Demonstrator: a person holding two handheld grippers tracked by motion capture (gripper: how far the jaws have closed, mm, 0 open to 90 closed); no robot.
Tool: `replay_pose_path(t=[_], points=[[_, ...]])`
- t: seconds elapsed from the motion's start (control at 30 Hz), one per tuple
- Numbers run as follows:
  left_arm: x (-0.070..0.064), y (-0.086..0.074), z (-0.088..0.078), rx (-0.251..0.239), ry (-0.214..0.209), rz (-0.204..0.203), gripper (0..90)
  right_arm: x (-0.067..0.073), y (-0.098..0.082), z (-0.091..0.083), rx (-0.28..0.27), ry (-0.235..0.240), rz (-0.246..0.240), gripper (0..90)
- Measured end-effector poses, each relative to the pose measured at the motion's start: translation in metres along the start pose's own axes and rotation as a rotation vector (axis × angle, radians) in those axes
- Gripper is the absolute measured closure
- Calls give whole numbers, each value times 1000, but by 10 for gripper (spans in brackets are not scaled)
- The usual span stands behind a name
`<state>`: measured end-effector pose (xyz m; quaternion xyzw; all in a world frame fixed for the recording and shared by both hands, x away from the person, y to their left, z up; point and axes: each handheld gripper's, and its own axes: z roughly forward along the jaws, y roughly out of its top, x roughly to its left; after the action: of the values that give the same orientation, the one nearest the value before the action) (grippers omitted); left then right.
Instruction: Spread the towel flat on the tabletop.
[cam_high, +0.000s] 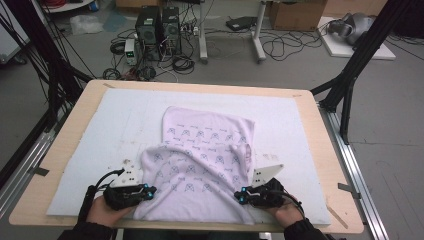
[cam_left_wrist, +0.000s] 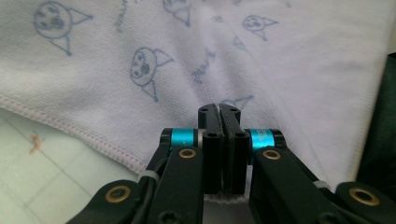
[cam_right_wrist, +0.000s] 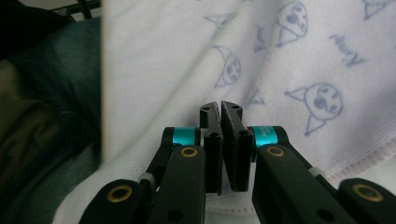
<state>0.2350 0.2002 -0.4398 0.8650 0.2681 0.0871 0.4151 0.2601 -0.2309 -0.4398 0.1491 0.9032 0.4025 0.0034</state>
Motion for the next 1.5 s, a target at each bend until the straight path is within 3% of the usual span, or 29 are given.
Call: replay_pose_path(t=[0.2, 0.3, 0.4, 0.47, 0.6, 0.63, 0.73, 0.77, 0.8, 0.83, 0.87, 0.9, 0.97, 1.07, 1.17, 1.33, 1.5], points=[[-20, -6, -19, -39, -15, 16, 876, 24, -3, -15, -27, 34, -15, 873], [-31, -10, -31, -85, -50, 27, 869, 41, -7, -21, -46, 105, -31, 866], [-32, -8, -35, -114, -36, 26, 692, 49, -5, -26, -81, 81, -63, 742], [-26, -4, -31, -116, -28, 19, 656, 41, -1, -26, -95, 34, -49, 679], [-10, 3, -12, -70, -22, 17, 608, 14, 7, -21, -85, -54, -25, 636], [-4, 4, -6, -50, -26, 16, 582, 0, 9, -14, -76, -57, -8, 611], [8, 7, 11, 5, -24, -3, 571, -12, 11, -5, -50, -69, 13, 608], [10, 6, 15, 6, -28, -4, 574, -14, 11, -3, -38, -82, 15, 605], [11, 7, 16, 0, -19, -1, 669, -18, 11, 4, 4, -101, 10, 641], [12, 7, 16, 3, -9, -2, 669, -18, 11, 4, 4, -101, 10, 641], [13, 7, 16, 2, -6, -4, 765, -19, 9, 11, 27, -104, 4, 707], [13, 6, 16, -5, -17, -17, 765, -19, 9, 11, 27, -104, 4, 707], [15, 5, 15, -9, -43, -28, 842, -18, 9, 11, 23, -88, -1, 828], [12, 5, 13, 2, -42, -12, 859, -14, 8, 11, 25, -72, -26, 874], [5, 1, 7, 8, -52, -3, 862, -10, 6, 8, 28, -23, -16, 877], [-10, -9, -5, 14, -73, 25, 863, 9, 0, 4, 25, 8, -33, 877], [-28, -15, -23, -32, -110, 41, 862, 28, -1, -4, 10, 65, -48, 877]])
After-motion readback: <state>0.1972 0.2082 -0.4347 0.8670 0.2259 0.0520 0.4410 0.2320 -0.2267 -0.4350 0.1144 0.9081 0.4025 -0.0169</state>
